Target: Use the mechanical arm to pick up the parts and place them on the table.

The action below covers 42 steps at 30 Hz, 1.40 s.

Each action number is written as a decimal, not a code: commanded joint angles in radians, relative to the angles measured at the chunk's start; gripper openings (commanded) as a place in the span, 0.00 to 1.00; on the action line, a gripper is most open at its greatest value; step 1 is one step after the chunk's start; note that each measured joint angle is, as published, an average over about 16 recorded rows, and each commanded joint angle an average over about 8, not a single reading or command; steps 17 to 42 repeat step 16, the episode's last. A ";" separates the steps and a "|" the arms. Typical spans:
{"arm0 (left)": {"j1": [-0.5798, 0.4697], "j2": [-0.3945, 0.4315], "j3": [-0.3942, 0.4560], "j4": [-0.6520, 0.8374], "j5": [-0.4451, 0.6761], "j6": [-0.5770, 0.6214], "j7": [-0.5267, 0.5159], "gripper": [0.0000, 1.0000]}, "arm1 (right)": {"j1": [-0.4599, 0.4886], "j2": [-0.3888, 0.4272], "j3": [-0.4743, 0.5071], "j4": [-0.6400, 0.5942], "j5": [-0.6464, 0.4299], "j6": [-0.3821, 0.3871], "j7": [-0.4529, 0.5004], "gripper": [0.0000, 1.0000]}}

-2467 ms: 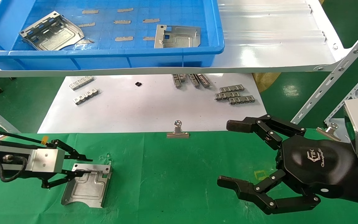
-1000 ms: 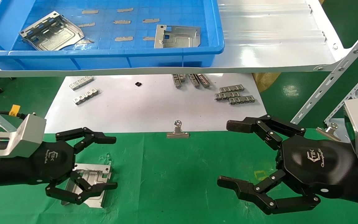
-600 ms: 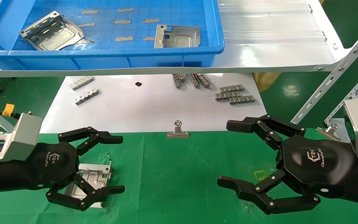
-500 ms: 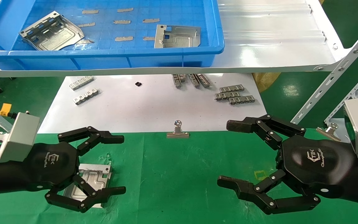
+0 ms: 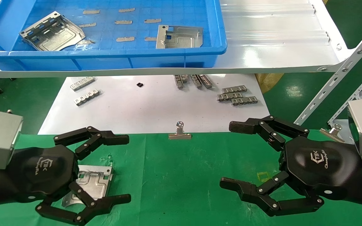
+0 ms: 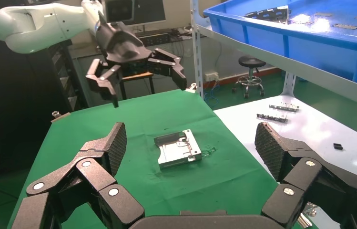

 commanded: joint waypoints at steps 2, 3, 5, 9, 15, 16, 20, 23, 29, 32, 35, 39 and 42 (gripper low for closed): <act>0.028 -0.003 -0.036 -0.034 -0.008 -0.005 -0.022 1.00 | 0.000 0.000 0.000 0.000 0.000 0.000 0.000 1.00; 0.037 -0.004 -0.048 -0.045 -0.011 -0.007 -0.029 1.00 | 0.000 0.000 0.000 0.000 0.000 0.000 0.000 1.00; 0.056 -0.007 -0.072 -0.068 -0.016 -0.011 -0.044 1.00 | 0.000 0.000 0.000 0.000 0.000 0.000 0.000 1.00; 0.089 -0.010 -0.113 -0.108 -0.025 -0.017 -0.070 1.00 | 0.000 0.000 0.000 0.000 0.000 0.000 0.000 1.00; 0.120 -0.014 -0.153 -0.145 -0.035 -0.022 -0.092 1.00 | 0.000 0.000 0.000 0.000 0.000 0.000 0.000 1.00; 0.123 -0.014 -0.156 -0.148 -0.036 -0.022 -0.093 1.00 | 0.000 0.000 0.000 0.000 0.000 0.000 0.000 1.00; 0.123 -0.014 -0.156 -0.148 -0.036 -0.022 -0.093 1.00 | 0.000 0.000 0.000 0.000 0.000 0.000 0.000 1.00; 0.123 -0.014 -0.156 -0.148 -0.036 -0.022 -0.093 1.00 | 0.000 0.000 0.000 0.000 0.000 0.000 0.000 1.00; 0.123 -0.014 -0.156 -0.148 -0.036 -0.022 -0.093 1.00 | 0.000 0.000 0.000 0.000 0.000 0.000 0.000 1.00; 0.123 -0.014 -0.156 -0.148 -0.036 -0.022 -0.093 1.00 | 0.000 0.000 0.000 0.000 0.000 0.000 0.000 1.00; 0.123 -0.014 -0.156 -0.148 -0.036 -0.022 -0.093 1.00 | 0.000 0.000 0.000 0.000 0.000 0.000 0.000 1.00; 0.123 -0.014 -0.156 -0.148 -0.036 -0.022 -0.093 1.00 | 0.000 0.000 0.000 0.000 0.000 0.000 0.000 1.00; 0.123 -0.014 -0.156 -0.148 -0.036 -0.022 -0.093 1.00 | 0.000 0.000 0.000 0.000 0.000 0.000 0.000 1.00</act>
